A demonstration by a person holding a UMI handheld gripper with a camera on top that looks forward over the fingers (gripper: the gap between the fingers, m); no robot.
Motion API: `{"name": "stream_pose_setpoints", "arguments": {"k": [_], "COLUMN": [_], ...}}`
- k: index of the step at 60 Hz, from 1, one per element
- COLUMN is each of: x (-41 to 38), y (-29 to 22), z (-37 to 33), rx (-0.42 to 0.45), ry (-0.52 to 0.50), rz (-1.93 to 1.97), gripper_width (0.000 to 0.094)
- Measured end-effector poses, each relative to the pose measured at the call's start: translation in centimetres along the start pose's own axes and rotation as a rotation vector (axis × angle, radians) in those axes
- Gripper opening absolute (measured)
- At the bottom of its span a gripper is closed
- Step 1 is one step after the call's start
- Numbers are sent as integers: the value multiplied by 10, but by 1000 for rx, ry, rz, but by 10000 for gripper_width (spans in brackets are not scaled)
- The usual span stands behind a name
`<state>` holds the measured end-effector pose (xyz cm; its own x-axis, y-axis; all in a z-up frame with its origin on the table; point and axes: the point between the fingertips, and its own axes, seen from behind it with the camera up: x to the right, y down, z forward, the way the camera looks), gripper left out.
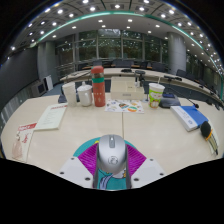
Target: Arrange mouse
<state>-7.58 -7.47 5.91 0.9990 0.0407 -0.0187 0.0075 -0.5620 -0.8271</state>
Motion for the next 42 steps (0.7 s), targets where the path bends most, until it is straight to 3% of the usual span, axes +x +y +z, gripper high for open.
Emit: {"name": "stream_pose_setpoints", "arguments": {"k": [6, 18, 21, 24, 25, 27, 42], "x": [-10, -18, -16, -18, -18, -17, -18], "y": [31, 63, 62, 58, 56, 50, 6], "z": [19, 30, 25, 16, 12, 1, -129], "rx": [-51, -110, -107, -108, -102, -90, -17], "ry": [-5, -28, -22, -29, -33, -33, -18], "rz": [-1, 2, -6, -14, -15, -15, -30], "gripper_width": [382, 521, 640, 852, 868, 833, 858]}}
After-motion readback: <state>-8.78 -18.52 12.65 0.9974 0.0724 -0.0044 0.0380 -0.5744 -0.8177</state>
